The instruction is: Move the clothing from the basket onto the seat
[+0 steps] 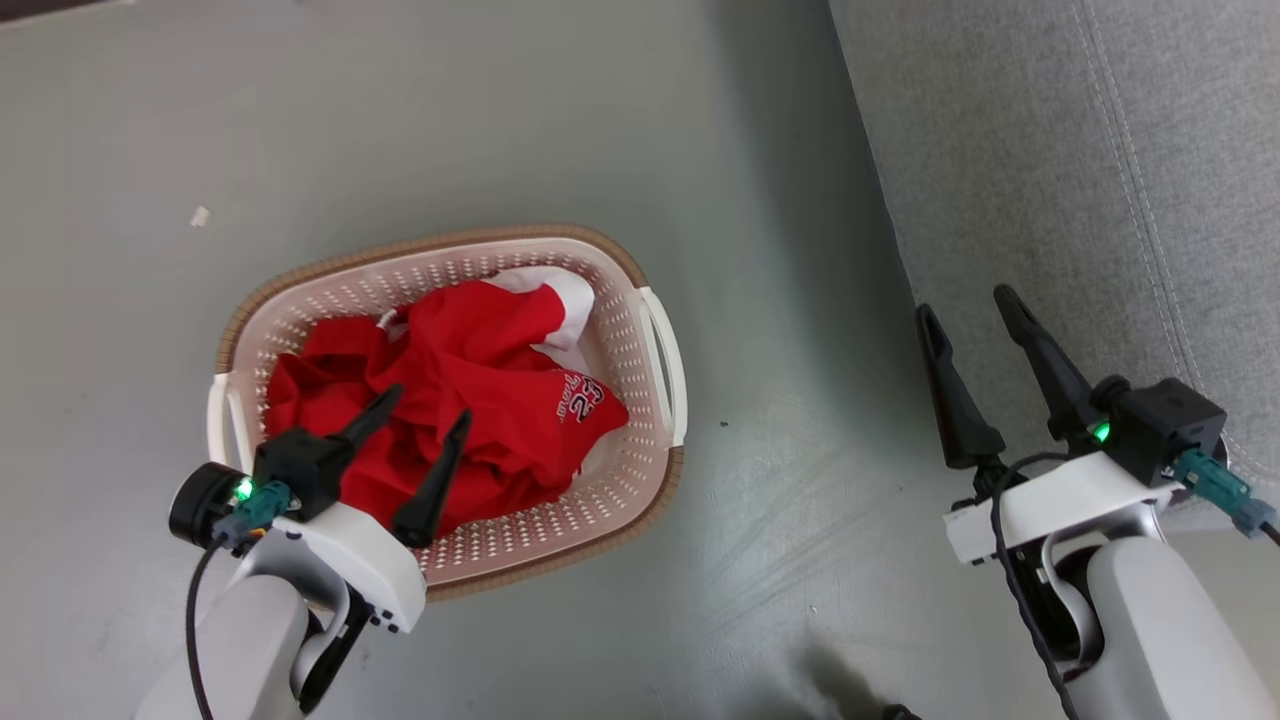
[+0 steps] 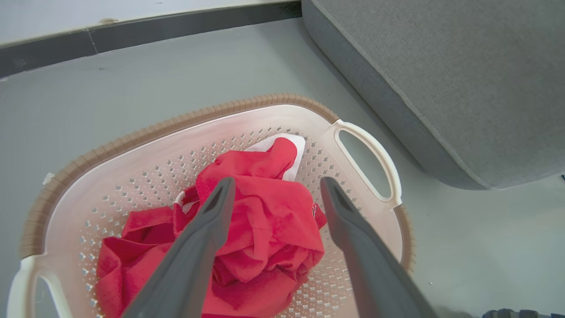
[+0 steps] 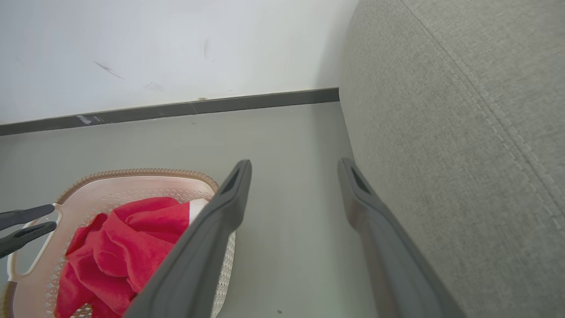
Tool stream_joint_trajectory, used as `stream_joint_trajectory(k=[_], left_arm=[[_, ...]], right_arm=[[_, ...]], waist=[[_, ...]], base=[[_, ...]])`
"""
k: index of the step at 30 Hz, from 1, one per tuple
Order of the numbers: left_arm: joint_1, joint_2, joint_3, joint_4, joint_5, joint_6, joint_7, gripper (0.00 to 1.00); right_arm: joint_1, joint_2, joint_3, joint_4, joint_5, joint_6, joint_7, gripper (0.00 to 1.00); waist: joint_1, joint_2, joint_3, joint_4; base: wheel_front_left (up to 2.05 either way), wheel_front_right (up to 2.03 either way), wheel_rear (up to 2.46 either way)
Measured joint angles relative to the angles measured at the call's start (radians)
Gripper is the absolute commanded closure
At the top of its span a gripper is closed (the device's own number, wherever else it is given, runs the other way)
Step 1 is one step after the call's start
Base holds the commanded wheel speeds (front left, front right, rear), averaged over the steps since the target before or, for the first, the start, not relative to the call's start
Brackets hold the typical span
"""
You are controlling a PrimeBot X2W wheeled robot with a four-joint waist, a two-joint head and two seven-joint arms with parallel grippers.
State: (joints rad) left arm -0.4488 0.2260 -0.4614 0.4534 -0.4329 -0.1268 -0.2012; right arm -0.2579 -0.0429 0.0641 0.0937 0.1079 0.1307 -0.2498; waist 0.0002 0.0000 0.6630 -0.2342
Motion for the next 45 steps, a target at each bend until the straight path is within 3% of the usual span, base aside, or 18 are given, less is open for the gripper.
stream_joint_trajectory(k=[24, 45], left_arm=[[-0.077, 0.066, -0.006, -0.02, -0.077, 0.0, 0.048, 0.0], [-0.113, 0.1, -0.034, 0.002, -0.087, 0.0, 0.085, 0.0]], right_arm=[[-0.127, 0.0, 0.044, -0.009, 0.04, 0.0, -0.001, 0.0], [-0.162, 0.001, 0.049, 0.007, 0.079, 0.0, -0.001, 0.0]], waist=[[0.0, 0.0, 0.152, -0.078], [0.0, -0.0001, 0.186, -0.102]], base=[[0.0, 0.0, 0.0], [0.0, 0.0, 0.0]])
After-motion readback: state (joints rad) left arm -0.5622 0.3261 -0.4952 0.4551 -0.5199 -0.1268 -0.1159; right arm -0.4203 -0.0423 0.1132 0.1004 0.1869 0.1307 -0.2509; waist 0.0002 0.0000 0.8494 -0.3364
